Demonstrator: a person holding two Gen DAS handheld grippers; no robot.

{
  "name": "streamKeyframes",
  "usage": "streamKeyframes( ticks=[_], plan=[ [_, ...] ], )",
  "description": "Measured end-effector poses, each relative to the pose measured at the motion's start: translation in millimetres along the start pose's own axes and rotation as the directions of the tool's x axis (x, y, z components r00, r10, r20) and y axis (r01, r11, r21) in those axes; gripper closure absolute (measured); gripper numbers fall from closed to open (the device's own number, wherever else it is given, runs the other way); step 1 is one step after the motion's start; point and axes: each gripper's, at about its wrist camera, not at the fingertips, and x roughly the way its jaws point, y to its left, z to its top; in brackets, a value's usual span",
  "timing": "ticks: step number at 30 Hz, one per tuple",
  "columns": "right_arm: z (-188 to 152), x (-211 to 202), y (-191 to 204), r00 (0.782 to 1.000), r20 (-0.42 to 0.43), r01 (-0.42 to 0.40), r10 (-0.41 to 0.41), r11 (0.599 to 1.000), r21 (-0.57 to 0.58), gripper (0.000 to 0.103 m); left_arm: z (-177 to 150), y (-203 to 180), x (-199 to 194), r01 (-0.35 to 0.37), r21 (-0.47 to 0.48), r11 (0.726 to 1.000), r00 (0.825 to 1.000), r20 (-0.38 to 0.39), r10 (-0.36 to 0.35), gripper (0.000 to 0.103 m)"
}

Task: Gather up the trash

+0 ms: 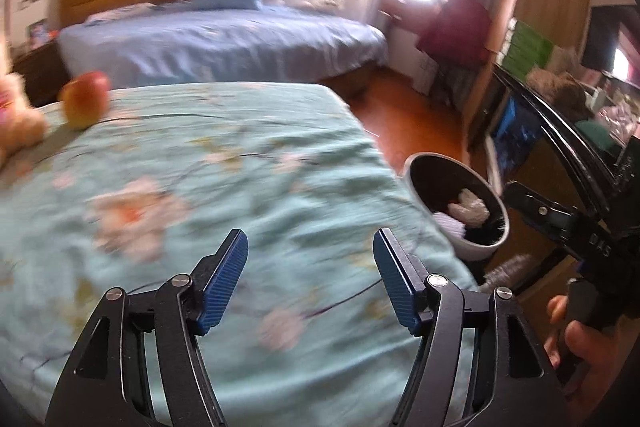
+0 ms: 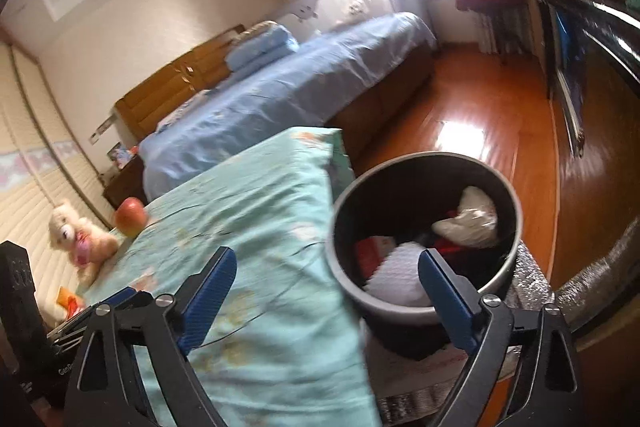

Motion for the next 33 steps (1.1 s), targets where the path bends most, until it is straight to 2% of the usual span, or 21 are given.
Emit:
streamKeyframes(
  ticks=[5,8,9,11,12,13,21,25,33],
  plan=[
    [-13.7,-9.8,37.3,0.999,0.027,-0.024,0.026,0.996,-0.089,0.008,-13.5,30.9,-46.0,-0.071,-0.056,0.996,0.993,0.09,0.075,0.036],
    [-14.6,-21.7,59.0,0.997,0.052,-0.044,0.052,0.988,-0.151,0.008,-15.9,41.7,-78.4,-0.098,-0.076,0.992,0.981,0.16,0.109,0.036],
    [-14.0,-28.0,67.0,0.996,0.067,-0.048,0.06,0.984,-0.173,0.008,-16.3,42.3,-87.8,-0.114,-0.075,0.991,0.975,0.183,0.126,0.034],
    [-10.8,-43.8,81.2,0.991,0.116,-0.046,0.072,0.976,-0.212,0.007,-18.8,43.2,-103.7,-0.142,-0.072,0.987,0.962,0.226,0.155,0.025],
    [-11.0,-49.3,85.7,0.988,0.136,-0.046,0.078,0.974,-0.222,0.001,-20.6,44.2,-109.0,-0.162,-0.075,0.984,0.954,0.244,0.176,0.014],
    [-10.7,-55.9,90.3,0.983,0.161,-0.044,0.083,0.971,-0.234,0.0,-21.8,45.5,-113.0,-0.182,-0.081,0.98,0.946,0.256,0.197,0.005],
    [-24.4,-65.2,111.8,0.97,0.226,-0.017,0.093,0.948,-0.318,0.0,-39.0,44.5,-135.3,-0.301,-0.083,0.95,0.882,0.353,0.311,0.0],
    [-32.7,-60.7,110.5,0.969,0.232,-0.013,0.09,0.949,-0.316,0.0,-42.2,41.3,-139.0,-0.322,-0.073,0.944,0.872,0.366,0.326,0.0],
    [-38.4,-59.7,107.8,0.972,0.221,-0.004,0.079,0.946,-0.323,0.0,-43.6,30.2,-140.7,-0.341,-0.041,0.939,0.867,0.373,0.331,0.0]
  ],
)
